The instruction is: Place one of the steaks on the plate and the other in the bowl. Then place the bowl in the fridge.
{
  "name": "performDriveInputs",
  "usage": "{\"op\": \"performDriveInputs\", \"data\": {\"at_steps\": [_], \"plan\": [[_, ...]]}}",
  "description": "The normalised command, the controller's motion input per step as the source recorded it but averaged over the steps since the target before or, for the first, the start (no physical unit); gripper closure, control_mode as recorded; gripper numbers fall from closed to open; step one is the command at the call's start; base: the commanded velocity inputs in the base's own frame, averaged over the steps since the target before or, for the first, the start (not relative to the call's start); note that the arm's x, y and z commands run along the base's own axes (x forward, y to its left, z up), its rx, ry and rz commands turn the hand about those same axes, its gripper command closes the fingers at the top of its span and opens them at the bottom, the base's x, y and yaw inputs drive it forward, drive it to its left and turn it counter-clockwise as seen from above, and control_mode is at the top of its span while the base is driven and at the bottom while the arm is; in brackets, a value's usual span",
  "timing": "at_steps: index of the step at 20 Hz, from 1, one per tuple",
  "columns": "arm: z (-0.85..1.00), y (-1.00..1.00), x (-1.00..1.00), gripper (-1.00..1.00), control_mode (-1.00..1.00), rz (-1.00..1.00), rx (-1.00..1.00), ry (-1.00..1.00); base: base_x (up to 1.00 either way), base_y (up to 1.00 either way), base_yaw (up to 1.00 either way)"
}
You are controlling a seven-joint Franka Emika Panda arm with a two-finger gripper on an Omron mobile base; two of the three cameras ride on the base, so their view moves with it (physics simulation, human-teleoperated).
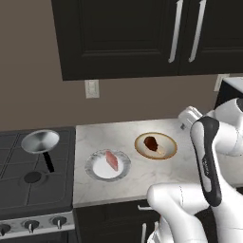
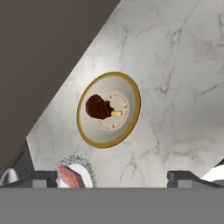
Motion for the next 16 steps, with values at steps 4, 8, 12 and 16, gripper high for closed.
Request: {"op": "performDriveInputs", "data": {"at_steps": [4,8,12,16], "plan": [[-0.35,0.09,0.0,-1.0,-1.0,-0.14,0.45,0.14,0.0,0.0,0.0],[-0.4,0.01,0.14,-1.0,-1.0,-0.1,0.35,0.02,0.0,0.0,0.0],[-0.46,-0.04,0.51,-1.0,-1.0,0.0,0.05,0.0,0.0,0.0,0.0],[-0.31,-0.05,0.39,-1.0,-1.0,0.0,0.0,0.0,0.0,0.0,0.0]]}}
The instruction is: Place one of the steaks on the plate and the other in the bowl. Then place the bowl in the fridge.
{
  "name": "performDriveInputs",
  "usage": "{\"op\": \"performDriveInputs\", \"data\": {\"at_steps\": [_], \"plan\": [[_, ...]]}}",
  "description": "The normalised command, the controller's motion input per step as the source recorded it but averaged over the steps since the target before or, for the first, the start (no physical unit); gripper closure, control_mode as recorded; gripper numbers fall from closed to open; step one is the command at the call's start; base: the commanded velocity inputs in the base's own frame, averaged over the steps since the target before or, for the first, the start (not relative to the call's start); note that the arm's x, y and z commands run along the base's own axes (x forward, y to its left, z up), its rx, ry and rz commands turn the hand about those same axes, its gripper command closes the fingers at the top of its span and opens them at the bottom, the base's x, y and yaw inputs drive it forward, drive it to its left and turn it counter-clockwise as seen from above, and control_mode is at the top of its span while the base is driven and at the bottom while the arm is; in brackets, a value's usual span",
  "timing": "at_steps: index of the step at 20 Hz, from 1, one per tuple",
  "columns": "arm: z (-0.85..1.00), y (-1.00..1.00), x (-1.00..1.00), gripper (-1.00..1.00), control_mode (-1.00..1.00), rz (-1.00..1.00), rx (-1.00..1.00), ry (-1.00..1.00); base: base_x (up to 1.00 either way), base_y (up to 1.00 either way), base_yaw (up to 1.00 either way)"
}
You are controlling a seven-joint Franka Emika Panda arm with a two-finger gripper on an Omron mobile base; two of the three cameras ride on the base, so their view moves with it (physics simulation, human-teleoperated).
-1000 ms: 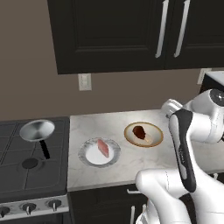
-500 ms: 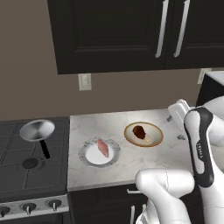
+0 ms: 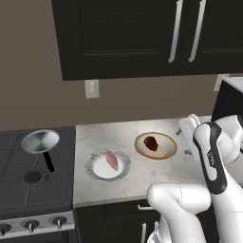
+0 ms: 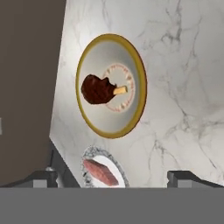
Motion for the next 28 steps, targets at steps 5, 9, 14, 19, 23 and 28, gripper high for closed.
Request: {"op": "performDriveInputs", "data": {"at_steps": [5,9,14,19,23,28], "plan": [[-0.23,-0.22,0.34,-1.0,-1.0,0.0,0.0,0.0,0.0,0.0,0.0],[-0.1,-0.39,0.14,-1.0,-1.0,0.0,0.0,0.0,0.0,0.0,0.0],[-0.15,-0.29,0.21,-1.0,-1.0,0.0,0.0,0.0,0.0,0.0,0.0],[-0.27,-0.03,0.13,-1.0,-1.0,0.01,0.0,0.0,0.0,0.0,0.0],[-0.48,0.0,0.17,-1.0,-1.0,0.01,-0.01,0.0,0.0,0.0,0.0],[-0.47,0.0,0.15,-1.0,-1.0,0.01,-0.01,0.0,0.0,0.0,0.0]]}}
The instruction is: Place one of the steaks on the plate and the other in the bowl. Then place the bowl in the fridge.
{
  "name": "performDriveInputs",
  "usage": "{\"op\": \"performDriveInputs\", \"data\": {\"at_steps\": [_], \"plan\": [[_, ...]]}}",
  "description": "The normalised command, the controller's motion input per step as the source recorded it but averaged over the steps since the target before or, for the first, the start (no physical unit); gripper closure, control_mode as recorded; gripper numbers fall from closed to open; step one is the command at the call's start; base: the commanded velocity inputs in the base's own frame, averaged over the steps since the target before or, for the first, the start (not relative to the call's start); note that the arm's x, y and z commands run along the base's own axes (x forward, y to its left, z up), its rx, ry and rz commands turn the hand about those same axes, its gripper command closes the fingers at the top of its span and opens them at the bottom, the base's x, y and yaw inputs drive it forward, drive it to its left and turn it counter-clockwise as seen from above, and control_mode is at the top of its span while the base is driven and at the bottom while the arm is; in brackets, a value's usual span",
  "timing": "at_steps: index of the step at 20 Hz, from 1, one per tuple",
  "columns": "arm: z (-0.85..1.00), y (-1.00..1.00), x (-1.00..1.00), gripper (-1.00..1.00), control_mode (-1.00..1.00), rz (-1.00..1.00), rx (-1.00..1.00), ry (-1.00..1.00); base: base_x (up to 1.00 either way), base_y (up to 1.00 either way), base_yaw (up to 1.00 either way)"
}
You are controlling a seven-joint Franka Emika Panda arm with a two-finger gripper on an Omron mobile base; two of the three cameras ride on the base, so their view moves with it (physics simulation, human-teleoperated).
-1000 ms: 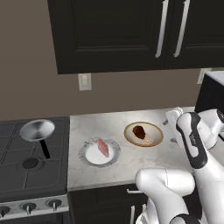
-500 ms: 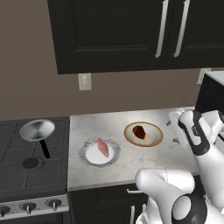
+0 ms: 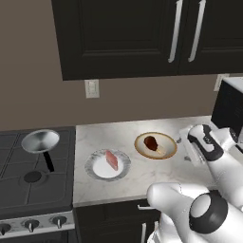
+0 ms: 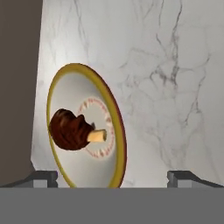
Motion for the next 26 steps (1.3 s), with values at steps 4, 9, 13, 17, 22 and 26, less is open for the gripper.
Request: {"op": "performDriveInputs", "data": {"at_steps": [4,9,13,17,22,26], "plan": [[-0.29,0.0,0.23,-1.0,-1.0,0.01,0.0,0.0,0.0,0.0,0.0],[-0.22,0.0,0.27,-1.0,-1.0,0.0,0.0,0.0,0.0,0.0,0.0],[-0.22,0.0,0.28,-1.0,-1.0,0.0,0.0,0.0,0.0,0.0,0.0],[-0.23,0.0,0.28,-1.0,-1.0,0.0,0.0,0.0,0.0,0.0,0.0],[-0.21,0.0,0.28,-1.0,-1.0,0.0,0.0,0.0,0.0,0.0,0.0],[-0.15,0.0,0.26,-1.0,-1.0,0.0,0.0,0.0,0.0,0.0,0.0]]}}
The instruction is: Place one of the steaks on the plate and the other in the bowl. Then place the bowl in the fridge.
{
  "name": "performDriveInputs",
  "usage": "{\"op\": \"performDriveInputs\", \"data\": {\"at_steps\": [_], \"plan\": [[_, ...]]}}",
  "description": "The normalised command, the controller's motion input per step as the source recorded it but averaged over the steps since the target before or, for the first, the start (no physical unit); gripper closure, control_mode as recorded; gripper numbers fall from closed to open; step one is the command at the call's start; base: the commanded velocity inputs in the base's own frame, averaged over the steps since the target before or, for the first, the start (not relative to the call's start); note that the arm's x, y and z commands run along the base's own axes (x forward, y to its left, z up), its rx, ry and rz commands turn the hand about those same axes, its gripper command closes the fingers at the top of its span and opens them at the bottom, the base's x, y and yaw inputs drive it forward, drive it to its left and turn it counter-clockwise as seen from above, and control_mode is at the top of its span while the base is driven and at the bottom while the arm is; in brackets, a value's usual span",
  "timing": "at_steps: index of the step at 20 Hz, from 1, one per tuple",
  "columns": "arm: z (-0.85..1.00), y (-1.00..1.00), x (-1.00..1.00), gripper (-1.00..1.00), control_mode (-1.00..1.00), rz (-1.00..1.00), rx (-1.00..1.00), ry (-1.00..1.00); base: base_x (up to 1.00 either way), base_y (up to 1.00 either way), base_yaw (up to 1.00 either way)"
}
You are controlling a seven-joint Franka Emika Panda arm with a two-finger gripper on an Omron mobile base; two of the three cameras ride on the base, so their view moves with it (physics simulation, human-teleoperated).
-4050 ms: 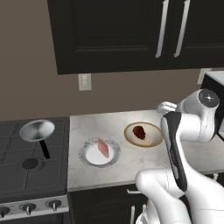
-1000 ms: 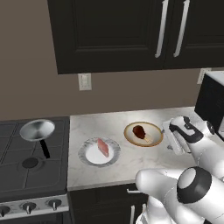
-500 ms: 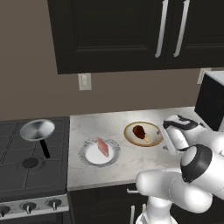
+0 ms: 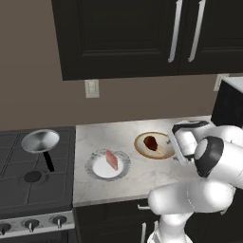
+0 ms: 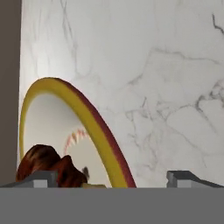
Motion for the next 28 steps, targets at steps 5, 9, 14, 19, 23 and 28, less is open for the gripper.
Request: {"op": "performDriveInputs", "data": {"at_steps": [5,9,14,19,23,28], "plan": [[-0.14,0.07,0.24,1.0,-1.0,0.0,0.0,0.01,0.0,0.0,0.0],[-0.22,0.15,0.17,1.0,-1.0,0.0,0.0,0.02,0.0,0.0,0.0],[-0.1,0.04,0.03,1.0,-1.0,0.0,0.0,0.0,0.0,0.0,0.0],[0.03,0.0,-0.11,1.0,-1.0,0.0,0.0,-0.02,0.0,0.0,0.0],[0.65,0.0,-0.61,1.0,-1.0,0.0,0.0,-0.08,0.0,0.0,0.0],[1.0,0.0,-0.63,1.0,-1.0,0.02,-0.04,-0.08,0.0,0.0,0.0]]}}
